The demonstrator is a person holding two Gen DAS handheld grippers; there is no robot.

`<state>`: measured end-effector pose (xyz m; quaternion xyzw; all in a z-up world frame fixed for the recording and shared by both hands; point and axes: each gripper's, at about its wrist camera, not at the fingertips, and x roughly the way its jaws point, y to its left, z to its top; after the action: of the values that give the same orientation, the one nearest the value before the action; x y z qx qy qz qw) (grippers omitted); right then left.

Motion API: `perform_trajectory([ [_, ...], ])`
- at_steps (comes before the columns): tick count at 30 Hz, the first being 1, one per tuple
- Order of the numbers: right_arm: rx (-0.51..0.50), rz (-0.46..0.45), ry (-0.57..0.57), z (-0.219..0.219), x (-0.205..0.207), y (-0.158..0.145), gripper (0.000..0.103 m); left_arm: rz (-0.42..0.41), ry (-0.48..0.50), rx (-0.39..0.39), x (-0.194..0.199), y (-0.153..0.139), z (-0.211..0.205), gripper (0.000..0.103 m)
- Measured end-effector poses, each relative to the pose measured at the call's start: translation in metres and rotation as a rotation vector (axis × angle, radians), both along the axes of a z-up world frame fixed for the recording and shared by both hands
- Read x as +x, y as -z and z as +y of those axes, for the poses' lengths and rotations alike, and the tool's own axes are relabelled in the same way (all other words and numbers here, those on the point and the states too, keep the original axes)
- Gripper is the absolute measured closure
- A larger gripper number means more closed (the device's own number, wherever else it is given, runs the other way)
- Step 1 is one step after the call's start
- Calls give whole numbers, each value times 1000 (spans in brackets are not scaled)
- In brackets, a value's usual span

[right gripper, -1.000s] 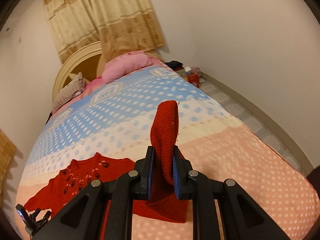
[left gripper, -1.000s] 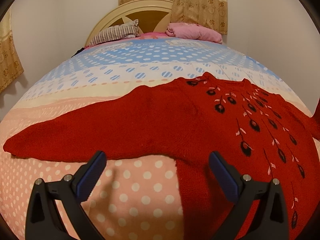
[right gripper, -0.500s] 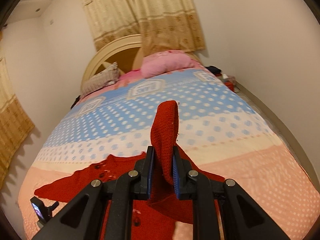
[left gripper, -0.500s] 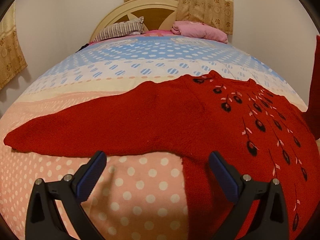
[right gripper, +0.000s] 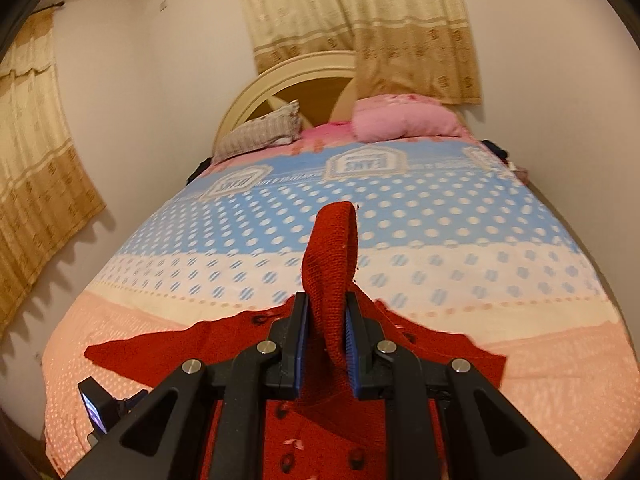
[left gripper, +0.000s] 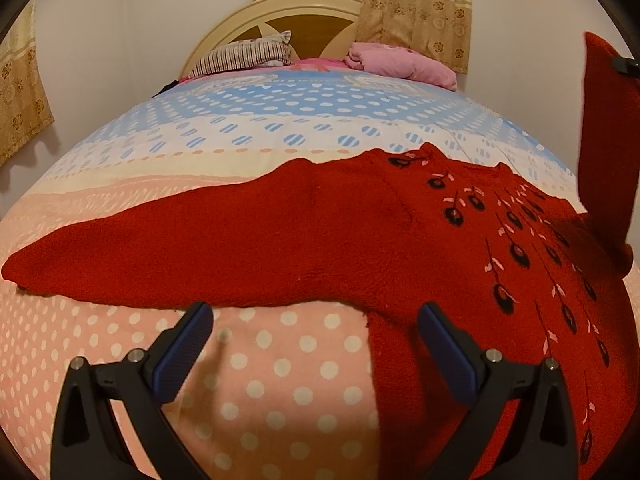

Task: Fold small clothes
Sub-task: 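Lift the sleeve and fold it across the sweater body with the right gripper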

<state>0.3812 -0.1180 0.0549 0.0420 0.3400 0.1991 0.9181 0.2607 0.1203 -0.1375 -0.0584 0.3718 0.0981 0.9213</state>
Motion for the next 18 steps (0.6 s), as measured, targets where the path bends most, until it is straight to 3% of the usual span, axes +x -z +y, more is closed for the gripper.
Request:
perform_trajectory([
  [6, -6, 56, -72, 54, 8, 50, 86, 10, -4, 1, 1, 2, 1, 0],
  [11, 0, 132, -134, 99, 12, 113, 85, 32, -9, 6, 4, 5, 2, 0],
  [13, 8, 180, -175, 115, 12, 139, 69, 38, -13, 2, 4, 6, 3, 0],
  [14, 6, 214, -197, 122, 9, 153, 47, 36, -15, -7, 3, 6, 5, 0],
  [15, 6, 230, -207, 125, 6, 159, 34, 34, -15, -17, 3, 6, 6, 0],
  [18, 7, 228, -247, 119, -12, 166, 34, 36, -1, -52, 0, 4, 13, 0],
])
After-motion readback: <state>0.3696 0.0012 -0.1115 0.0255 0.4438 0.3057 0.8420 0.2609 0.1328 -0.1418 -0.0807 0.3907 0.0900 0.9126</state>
